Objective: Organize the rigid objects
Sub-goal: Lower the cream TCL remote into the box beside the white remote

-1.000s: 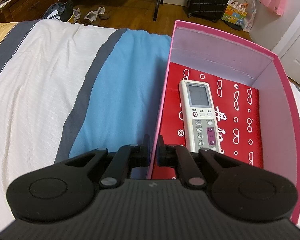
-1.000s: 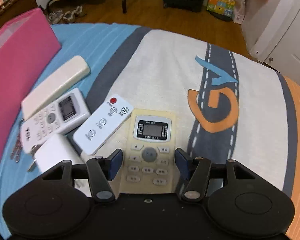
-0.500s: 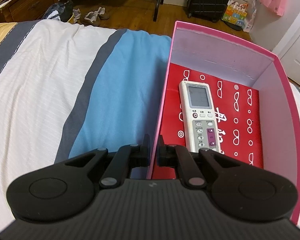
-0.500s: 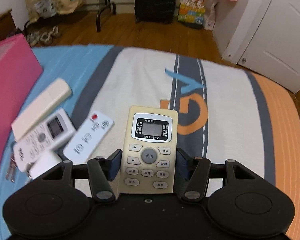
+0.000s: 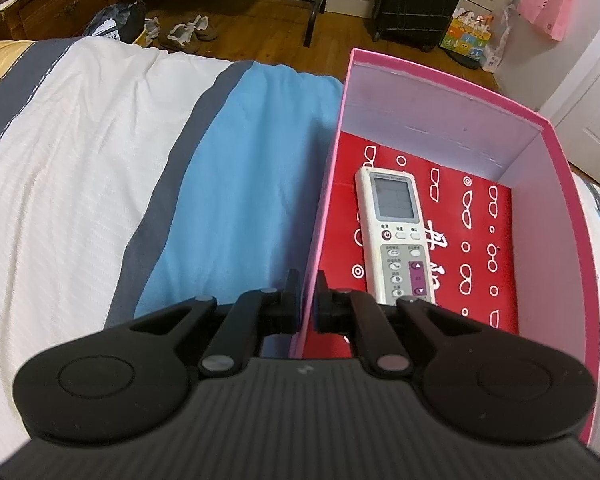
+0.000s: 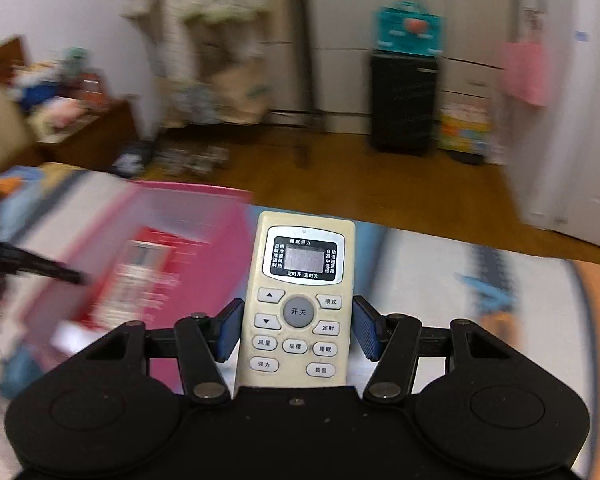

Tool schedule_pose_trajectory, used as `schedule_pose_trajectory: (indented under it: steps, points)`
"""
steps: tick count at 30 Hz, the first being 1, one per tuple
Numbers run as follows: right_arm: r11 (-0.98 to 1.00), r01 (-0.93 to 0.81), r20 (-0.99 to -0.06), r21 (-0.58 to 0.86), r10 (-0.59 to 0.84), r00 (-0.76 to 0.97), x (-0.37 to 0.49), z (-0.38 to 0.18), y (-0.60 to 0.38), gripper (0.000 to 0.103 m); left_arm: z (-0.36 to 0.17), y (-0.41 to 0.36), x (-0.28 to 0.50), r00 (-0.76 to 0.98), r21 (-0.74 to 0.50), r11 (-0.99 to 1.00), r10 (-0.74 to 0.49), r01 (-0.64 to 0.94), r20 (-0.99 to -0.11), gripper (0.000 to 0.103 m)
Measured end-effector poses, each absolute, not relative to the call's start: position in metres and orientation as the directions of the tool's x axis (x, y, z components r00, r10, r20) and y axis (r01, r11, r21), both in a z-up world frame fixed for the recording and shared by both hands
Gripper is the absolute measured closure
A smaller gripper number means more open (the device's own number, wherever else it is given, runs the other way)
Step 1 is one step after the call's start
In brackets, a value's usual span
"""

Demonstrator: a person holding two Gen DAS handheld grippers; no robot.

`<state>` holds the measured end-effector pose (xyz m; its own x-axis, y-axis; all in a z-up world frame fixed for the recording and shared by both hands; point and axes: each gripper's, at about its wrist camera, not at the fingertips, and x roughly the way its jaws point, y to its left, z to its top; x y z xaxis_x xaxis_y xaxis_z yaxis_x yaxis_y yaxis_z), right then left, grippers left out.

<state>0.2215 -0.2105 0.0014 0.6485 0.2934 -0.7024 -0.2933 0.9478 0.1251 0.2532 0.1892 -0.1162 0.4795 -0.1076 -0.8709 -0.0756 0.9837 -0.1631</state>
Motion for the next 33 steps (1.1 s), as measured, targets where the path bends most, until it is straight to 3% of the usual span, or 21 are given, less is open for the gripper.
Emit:
schedule_pose_trajectory:
  steps: [5,8,13,16,24,33]
  points:
    - [0.85,-0.468,-0.671,0.241,0.494,0.553,0.223,0.023,-0.129,0.041,-0.116,0.19,0.252,0.482,-0.18,0.981,-0.125,-0.07,-0.867,0.098]
    - [0.837,-0.476,-0.703,0.268,0.508,0.497,0.239,0.018,-0.082,0.041,-0.117,0.193,0.254,0.479,-0.194,0.978,-0.136,-0.074,-0.867,0.098]
    - [0.866,-0.475,-0.813,0.156,0.385,0.436,0.277,-0.023,-0.018,0.041,-0.117,0.192,0.252,0.484,-0.191,0.98,-0.142,-0.054,-0.863,0.098]
    - [0.911,-0.384,-0.855,0.148,0.313,0.414,0.303,-0.046,-0.001,0.041,-0.118,0.196,0.254,0.481,-0.208,0.977,-0.156,-0.056,-0.863,0.098]
    - [0.954,-0.289,-0.904,-0.076,0.056,0.424,0.347,-0.098,0.028,0.041,-0.117,0.197,0.255,0.477,-0.212,0.976,-0.165,-0.046,-0.864,0.098]
    - [0.965,0.002,-0.929,0.263,0.252,0.272,0.362,-0.119,-0.014,0.041,-0.118,0.193,0.256,0.477,-0.199,0.979,-0.153,-0.046,-0.865,0.098]
